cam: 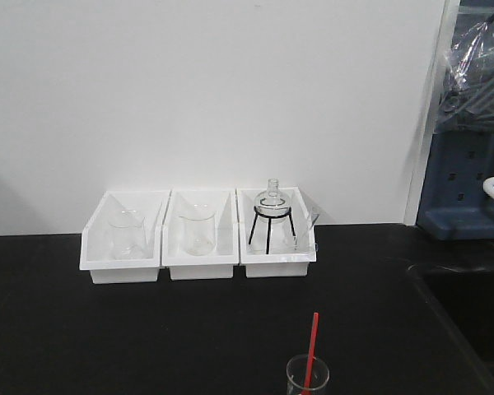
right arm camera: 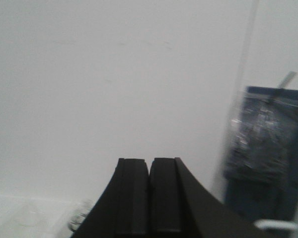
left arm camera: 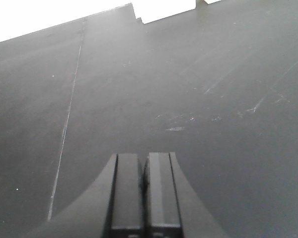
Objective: Grab beaker from right and move to left
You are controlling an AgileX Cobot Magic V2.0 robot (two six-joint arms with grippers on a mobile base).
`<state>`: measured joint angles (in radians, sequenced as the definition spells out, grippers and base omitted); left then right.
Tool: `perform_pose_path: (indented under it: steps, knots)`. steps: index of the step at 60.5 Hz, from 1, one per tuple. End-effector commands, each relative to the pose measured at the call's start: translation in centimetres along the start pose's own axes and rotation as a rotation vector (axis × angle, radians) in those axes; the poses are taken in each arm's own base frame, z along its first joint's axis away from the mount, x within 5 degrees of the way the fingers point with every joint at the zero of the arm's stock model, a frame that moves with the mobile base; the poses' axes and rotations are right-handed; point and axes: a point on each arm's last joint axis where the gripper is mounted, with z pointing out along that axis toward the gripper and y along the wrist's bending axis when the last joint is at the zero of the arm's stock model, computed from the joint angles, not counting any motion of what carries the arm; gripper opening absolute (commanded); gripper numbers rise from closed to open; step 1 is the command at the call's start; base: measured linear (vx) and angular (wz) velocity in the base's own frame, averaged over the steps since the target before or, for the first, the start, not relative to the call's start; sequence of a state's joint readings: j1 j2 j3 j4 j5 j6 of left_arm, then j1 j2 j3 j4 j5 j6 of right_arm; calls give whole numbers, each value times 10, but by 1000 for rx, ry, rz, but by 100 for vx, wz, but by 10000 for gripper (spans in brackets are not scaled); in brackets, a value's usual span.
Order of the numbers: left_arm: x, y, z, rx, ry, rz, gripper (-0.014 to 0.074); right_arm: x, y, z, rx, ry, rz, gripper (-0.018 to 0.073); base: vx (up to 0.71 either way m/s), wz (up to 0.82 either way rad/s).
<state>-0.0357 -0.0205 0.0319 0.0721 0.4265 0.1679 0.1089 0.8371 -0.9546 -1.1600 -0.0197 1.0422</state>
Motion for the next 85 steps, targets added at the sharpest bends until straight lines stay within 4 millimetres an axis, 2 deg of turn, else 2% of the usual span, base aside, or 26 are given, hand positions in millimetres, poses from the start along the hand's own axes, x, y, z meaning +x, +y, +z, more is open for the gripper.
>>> perform_pose_path:
  steps: [1, 9, 22, 30, 35, 43, 48, 55, 63, 71, 85]
  knots:
    - [-2, 0, 2, -4, -64, 1, -6, 3, -13, -2, 134, 122, -47, -8, 0, 0]
    - [-2, 0, 2, -4, -64, 1, -6, 18, -16, -6, 153, 290, -109, -8, 0, 0]
    - [-2, 0, 2, -4, -64, 1, -6, 16, -13, -6, 124, 269, -58, -8, 0, 0]
    - [-2, 0, 2, -4, -64, 1, -6, 15, -6, -30, 63, 240, -54, -8, 0, 0]
    - [-2, 0, 2, -4, -64, 1, -6, 32, 0, -49, 17, 220, -81, -8, 0, 0]
    - [-2, 0, 2, -4, -64, 1, -6, 74, 9, -92, -5, 167, -58, -8, 0, 0]
    - [-2, 0, 2, -4, -64, 1, -6, 110, 14, -124, 2, 135, -20, -8, 0, 0]
    - [-2, 0, 2, -4, -64, 1, -6, 158, 17, -150, 52, 151, 59, -8, 0, 0]
    - [-2, 0, 2, -4, -64, 1, -6, 189, 19, -164, 108, 141, 116, -8, 0, 0]
    - [-2, 0, 2, -4, -64, 1, -6, 216, 21, -164, 126, 134, 139, -8, 0, 0]
    - [-2, 0, 2, -4, -65, 1, -6, 218, 21, -164, 124, 141, 133, -8, 0, 0]
